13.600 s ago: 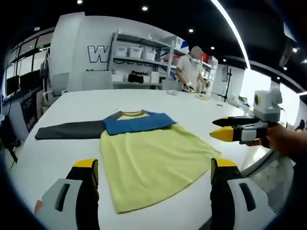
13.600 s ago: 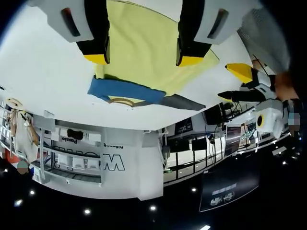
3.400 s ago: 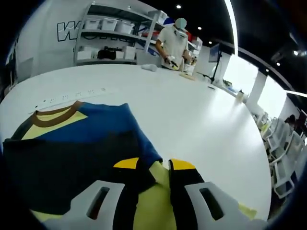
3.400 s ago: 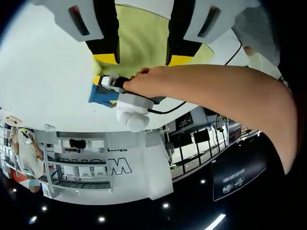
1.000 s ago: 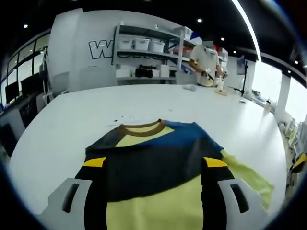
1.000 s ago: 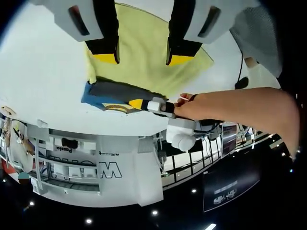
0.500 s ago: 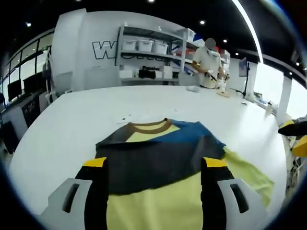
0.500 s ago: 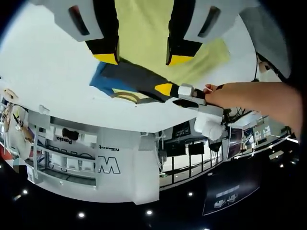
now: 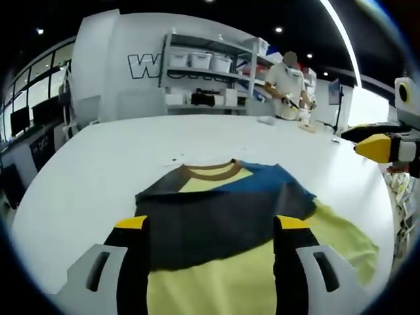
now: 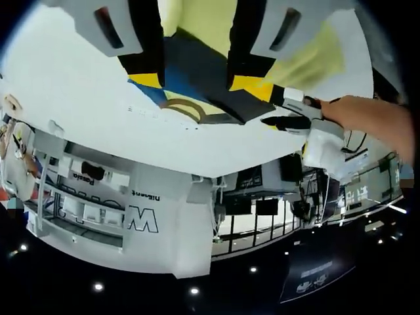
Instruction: Fold the garment on the visible template until the final outline fits inside the template.
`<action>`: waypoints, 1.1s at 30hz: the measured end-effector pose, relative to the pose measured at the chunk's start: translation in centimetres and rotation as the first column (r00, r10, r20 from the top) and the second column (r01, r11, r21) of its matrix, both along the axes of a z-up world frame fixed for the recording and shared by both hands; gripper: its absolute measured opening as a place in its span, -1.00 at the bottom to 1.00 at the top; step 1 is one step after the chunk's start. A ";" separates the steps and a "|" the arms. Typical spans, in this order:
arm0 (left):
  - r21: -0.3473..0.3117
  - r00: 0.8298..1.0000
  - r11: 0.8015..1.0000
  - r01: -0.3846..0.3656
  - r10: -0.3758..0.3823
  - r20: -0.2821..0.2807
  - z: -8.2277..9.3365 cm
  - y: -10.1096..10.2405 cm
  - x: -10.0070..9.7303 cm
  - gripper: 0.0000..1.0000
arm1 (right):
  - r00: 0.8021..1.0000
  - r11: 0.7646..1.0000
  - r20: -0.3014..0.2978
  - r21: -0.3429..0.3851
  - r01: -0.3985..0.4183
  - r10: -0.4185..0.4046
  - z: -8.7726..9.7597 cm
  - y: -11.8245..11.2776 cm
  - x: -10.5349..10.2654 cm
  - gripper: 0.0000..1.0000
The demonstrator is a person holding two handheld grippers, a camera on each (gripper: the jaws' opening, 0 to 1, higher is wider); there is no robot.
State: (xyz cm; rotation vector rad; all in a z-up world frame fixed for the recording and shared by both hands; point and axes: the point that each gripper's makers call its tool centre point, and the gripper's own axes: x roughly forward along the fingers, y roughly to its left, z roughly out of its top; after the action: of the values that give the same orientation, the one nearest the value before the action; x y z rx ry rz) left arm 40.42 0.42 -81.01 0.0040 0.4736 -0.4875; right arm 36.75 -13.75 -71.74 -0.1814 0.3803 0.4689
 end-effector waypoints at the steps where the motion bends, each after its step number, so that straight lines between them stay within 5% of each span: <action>1: -0.001 1.000 1.000 0.000 0.000 -0.002 -0.1 0.0 0.1 0.42 | 1.000 1.000 0.001 -0.002 -0.004 0.004 -0.1 0.1 0.6 -0.25; 18: -0.018 1.000 1.000 0.012 -0.013 -0.029 -1.7 -0.7 2.3 0.35 | 0.997 0.999 -0.061 -0.018 -0.038 0.037 -3.6 3.0 9.1 -0.29; 33: -0.016 0.998 1.000 0.004 -0.005 -0.070 -4.0 -0.5 2.3 0.17 | 0.986 0.995 -0.132 -0.011 -0.103 0.101 -7.6 6.1 7.9 -0.41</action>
State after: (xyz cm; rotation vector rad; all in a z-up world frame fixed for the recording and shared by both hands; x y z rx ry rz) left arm 42.75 -0.05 -85.02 -0.0274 0.5388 -0.4966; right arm 44.61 -7.66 -79.37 -0.1884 0.5059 0.5802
